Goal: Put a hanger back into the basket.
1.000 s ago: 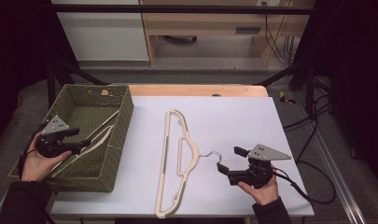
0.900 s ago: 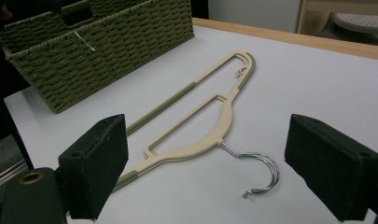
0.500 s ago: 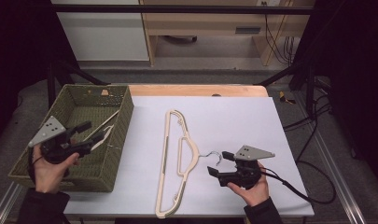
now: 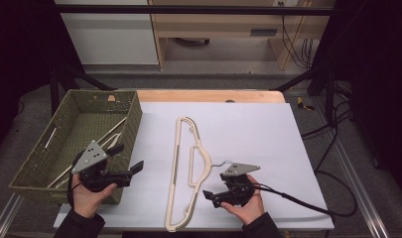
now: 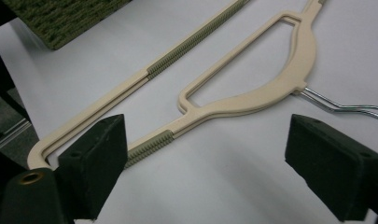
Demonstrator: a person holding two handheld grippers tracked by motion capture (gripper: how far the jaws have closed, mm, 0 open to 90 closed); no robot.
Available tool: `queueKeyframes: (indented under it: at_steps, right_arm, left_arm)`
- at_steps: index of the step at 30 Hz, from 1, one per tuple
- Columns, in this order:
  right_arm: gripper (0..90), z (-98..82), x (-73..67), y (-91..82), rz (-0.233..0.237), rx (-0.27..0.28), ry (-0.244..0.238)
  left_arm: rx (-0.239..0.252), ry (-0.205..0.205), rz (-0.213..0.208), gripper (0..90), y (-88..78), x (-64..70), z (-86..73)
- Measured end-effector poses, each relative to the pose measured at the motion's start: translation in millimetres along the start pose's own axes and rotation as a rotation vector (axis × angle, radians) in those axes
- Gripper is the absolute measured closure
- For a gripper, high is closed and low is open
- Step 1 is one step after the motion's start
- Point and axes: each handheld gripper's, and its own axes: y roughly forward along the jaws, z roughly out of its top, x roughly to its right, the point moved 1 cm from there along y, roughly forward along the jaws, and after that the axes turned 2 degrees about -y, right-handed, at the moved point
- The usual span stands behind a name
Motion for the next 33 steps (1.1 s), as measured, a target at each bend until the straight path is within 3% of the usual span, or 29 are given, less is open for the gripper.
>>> queueKeyframes:
  at_steps: [7, 12, 17, 20, 25, 27, 31, 33]
  right_arm:
    - [8.9, -0.5, -18.2, 28.9, -0.029, -0.052, -0.016]
    - [10.3, -3.5, -28.0, 44.1, -0.044, -0.079, 0.005]
    - [12.9, -10.5, -30.3, 53.8, -0.055, -0.111, 0.003]
    - [16.8, -10.9, -29.3, 53.2, -0.066, -0.117, -0.018]
    - [24.8, -8.8, -28.2, 49.0, -0.061, -0.143, -0.006]
    - [28.7, -8.1, -28.6, 48.8, -0.058, -0.126, -0.002]
    - [23.5, -7.0, -28.3, 52.8, -0.048, -0.1, 0.027]
    - [24.0, -7.0, -31.3, 55.9, -0.074, -0.108, 0.031]
  left_arm:
    - [0.021, -0.008, 0.026, 8.1, -7.8, -7.2, -3.5]
    - [0.023, -0.019, 0.044, 7.4, -10.6, -11.3, -4.4]
    - [0.014, -0.015, 0.057, 6.7, -10.4, -12.1, -5.3]
    - [0.013, -0.022, 0.057, 6.8, -9.8, -13.9, -6.1]
    - [0.012, -0.039, 0.059, 7.3, -10.1, -16.4, -7.7]
    - [0.014, -0.046, 0.056, 7.6, -10.2, -16.8, -7.6]
    - [0.01, -0.04, 0.056, 7.8, -9.1, -15.9, -7.7]
    - [0.008, -0.039, 0.055, 7.8, -8.8, -15.7, -7.8]
